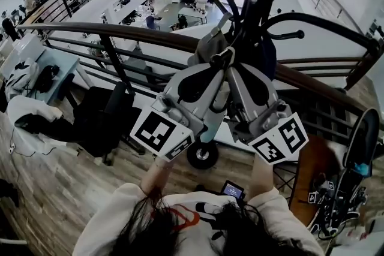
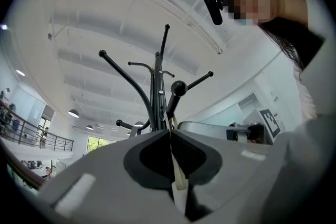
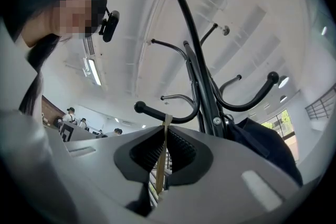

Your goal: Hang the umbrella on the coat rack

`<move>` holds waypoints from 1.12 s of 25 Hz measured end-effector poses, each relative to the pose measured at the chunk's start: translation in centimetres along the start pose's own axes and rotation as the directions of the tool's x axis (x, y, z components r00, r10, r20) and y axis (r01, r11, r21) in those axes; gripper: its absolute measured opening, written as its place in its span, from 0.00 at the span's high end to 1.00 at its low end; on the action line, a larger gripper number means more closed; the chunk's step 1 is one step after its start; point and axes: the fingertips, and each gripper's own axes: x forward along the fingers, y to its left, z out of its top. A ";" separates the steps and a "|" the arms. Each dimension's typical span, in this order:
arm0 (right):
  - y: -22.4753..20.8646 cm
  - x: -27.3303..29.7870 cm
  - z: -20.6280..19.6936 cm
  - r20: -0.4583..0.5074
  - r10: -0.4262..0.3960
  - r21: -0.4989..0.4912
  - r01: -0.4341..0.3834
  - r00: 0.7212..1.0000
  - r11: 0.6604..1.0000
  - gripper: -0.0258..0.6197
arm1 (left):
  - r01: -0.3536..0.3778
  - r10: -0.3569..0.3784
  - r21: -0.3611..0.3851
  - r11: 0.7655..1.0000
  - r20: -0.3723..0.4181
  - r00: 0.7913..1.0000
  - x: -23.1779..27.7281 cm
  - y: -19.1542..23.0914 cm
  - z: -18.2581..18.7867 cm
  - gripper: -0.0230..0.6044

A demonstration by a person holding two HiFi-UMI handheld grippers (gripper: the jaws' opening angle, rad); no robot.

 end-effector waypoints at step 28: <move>7.1 -5.8 -6.7 -0.143 -0.116 0.093 0.130 0.983 0.987 0.88 | -0.110 0.074 -0.194 0.975 -0.183 0.980 -12.9 -0.5 -5.8 0.86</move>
